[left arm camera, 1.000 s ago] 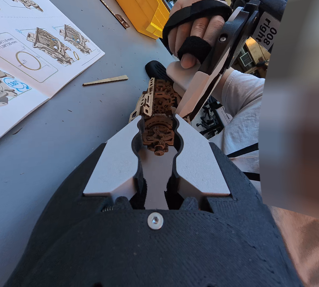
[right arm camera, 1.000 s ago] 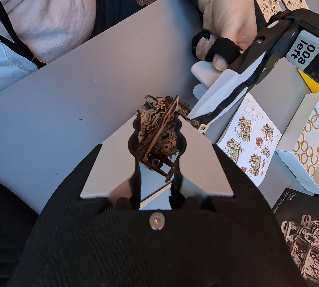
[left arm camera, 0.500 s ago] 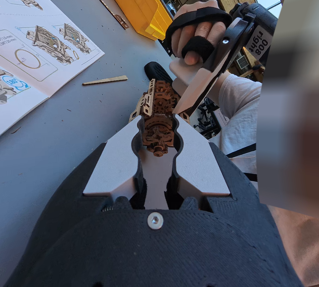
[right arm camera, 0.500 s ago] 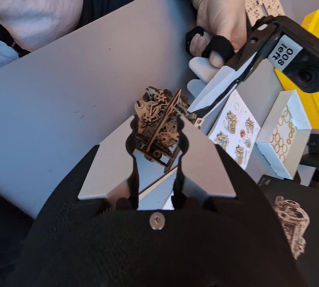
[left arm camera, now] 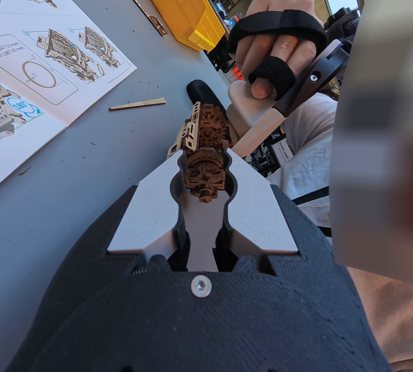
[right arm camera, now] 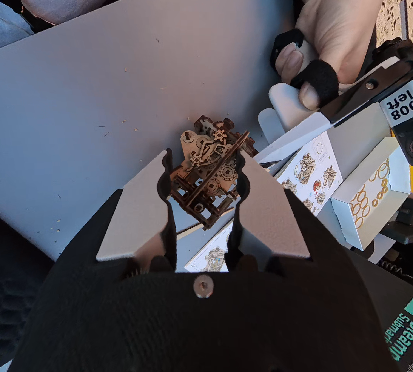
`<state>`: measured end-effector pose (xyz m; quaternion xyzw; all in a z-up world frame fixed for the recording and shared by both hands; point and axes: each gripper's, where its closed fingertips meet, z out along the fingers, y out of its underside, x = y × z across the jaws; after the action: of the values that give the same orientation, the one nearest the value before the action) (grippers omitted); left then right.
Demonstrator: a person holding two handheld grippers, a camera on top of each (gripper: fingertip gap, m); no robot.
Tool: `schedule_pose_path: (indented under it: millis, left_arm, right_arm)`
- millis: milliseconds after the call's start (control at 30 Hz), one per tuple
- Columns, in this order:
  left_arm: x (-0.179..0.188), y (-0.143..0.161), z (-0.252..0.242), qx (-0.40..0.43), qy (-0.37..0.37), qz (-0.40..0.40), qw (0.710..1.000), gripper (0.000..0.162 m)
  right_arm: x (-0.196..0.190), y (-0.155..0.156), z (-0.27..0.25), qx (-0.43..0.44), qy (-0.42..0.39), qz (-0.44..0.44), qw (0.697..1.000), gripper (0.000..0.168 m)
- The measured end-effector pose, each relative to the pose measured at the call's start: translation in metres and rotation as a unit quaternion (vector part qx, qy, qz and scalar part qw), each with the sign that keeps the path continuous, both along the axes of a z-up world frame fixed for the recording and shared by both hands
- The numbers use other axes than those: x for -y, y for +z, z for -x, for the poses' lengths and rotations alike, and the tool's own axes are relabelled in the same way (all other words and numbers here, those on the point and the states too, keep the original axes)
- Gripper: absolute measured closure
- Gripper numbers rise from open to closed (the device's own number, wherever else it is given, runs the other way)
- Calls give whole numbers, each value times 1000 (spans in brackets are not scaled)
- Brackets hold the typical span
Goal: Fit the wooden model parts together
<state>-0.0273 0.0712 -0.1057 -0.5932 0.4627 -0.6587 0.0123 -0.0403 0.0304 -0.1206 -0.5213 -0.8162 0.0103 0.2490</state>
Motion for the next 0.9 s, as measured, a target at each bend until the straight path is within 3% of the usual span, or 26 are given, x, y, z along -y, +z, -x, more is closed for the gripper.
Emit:
schedule_pose_path:
  millis: [233, 567, 767, 900]
  left_arm:
    - [2, 0, 0, 4, -2, -13, 1000, 133]
    - [4, 1, -1, 8, -2, -15, 1000, 133]
    - [4, 1, -2, 7, -5, -7, 1000, 134]
    - [3, 1, -2, 8, -3, -7, 1000, 133]
  right_arm:
    - [0, 2, -1, -1, -24, -4, 1000, 122]
    - [3, 3, -4, -15, -44, -12, 999, 122]
    - [1, -4, -8, 23, 4, -80, 997, 111]
    - [-3, -2, -8, 54, 15, -100, 993, 120]
